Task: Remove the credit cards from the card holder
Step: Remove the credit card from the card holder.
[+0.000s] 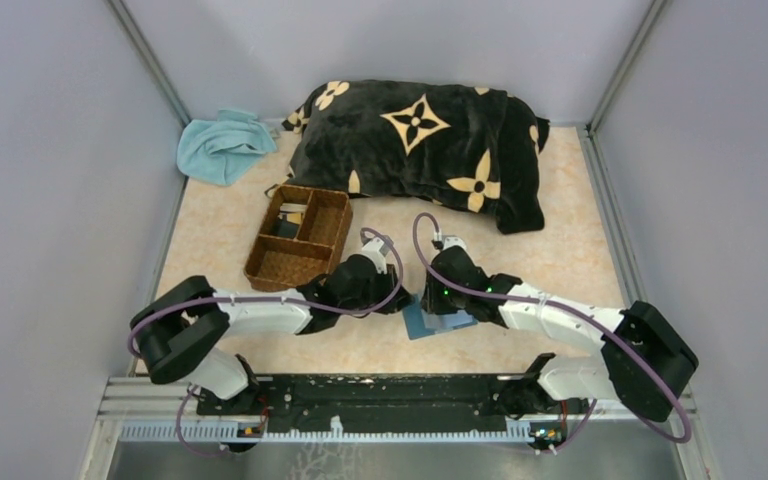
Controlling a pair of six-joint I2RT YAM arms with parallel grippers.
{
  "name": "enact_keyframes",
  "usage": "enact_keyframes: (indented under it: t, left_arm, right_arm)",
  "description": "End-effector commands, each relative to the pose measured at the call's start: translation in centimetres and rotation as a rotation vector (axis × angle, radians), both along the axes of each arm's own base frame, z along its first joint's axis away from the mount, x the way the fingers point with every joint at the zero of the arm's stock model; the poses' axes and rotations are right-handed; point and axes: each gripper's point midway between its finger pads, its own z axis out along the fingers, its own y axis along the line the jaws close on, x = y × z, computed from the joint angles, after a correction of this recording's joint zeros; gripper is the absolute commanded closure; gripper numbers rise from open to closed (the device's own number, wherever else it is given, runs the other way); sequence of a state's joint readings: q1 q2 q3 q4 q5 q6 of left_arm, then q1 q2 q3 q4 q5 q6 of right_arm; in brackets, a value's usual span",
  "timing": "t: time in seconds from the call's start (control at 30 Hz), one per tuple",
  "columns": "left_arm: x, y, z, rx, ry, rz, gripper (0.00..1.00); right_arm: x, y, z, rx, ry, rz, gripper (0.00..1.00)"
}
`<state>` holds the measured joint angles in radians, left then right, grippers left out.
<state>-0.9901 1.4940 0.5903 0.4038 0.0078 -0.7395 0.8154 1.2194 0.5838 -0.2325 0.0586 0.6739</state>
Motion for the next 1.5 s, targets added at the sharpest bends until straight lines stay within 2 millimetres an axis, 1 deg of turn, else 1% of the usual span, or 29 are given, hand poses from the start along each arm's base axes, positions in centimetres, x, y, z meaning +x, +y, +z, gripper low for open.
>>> enact_keyframes:
  t: [0.0,0.17,0.23,0.3,0.4,0.47,0.6,0.63,0.73,0.83,1.0,1.2,1.33,1.47]
  left_arm:
    - [1.3,-1.5,1.2,-0.026,-0.033,0.002,0.80]
    - [1.8,-2.6,0.8,-0.012,-0.029,-0.015,0.80]
    - [1.8,-3.0,0.3,-0.009,-0.016,-0.024,0.80]
    - [1.8,-3.4,0.0,-0.008,-0.008,-0.032,0.80]
    - [1.8,-3.5,-0.5,-0.001,0.003,-0.036,0.80]
    - [1.8,-3.5,-0.8,0.003,0.008,-0.037,0.80]
    - [1.7,-3.5,-1.2,0.011,0.015,-0.037,0.80]
    - [1.7,-3.5,-1.3,0.012,0.017,-0.038,0.80]
    - [1.6,-3.5,-1.4,0.013,0.020,-0.042,0.80]
    - [1.6,-3.5,-1.4,0.012,0.020,-0.041,0.81]
    - [1.4,-3.2,-1.7,0.015,0.025,-0.042,0.81]
    - [1.3,-3.1,-1.6,0.013,0.024,-0.041,0.81]
    - [1.3,-3.0,-1.4,0.011,0.017,-0.042,0.81]
    - [1.3,-2.4,-1.4,0.022,0.008,-0.028,0.81]
  right_arm:
    - [0.4,0.7,1.5,0.063,-0.047,0.012,0.81]
    - [0.3,0.3,1.6,0.065,-0.056,0.019,0.81]
    - [0.2,0.2,1.6,0.064,-0.056,0.022,0.80]
    - [0.1,0.1,1.5,0.063,-0.053,0.026,0.77]
    - [0.1,-0.1,1.4,0.067,-0.055,0.024,0.69]
    - [0.1,-0.2,1.6,0.075,-0.060,0.021,0.65]
    - [0.2,-0.5,1.8,0.085,-0.067,0.015,0.63]
    - [0.2,-0.6,1.8,0.086,-0.068,0.015,0.64]
    - [0.3,-0.6,1.7,0.094,-0.066,0.014,0.71]
    - [0.2,-0.4,1.6,0.113,-0.063,0.024,0.77]
    - [-0.1,-0.4,1.1,0.134,-0.050,0.030,0.83]
    - [0.0,-0.9,0.7,0.120,-0.046,0.010,1.00]
    - [0.0,-1.2,0.4,0.118,-0.044,-0.004,1.00]
    - [0.0,-1.4,0.5,0.121,-0.046,-0.018,1.00]
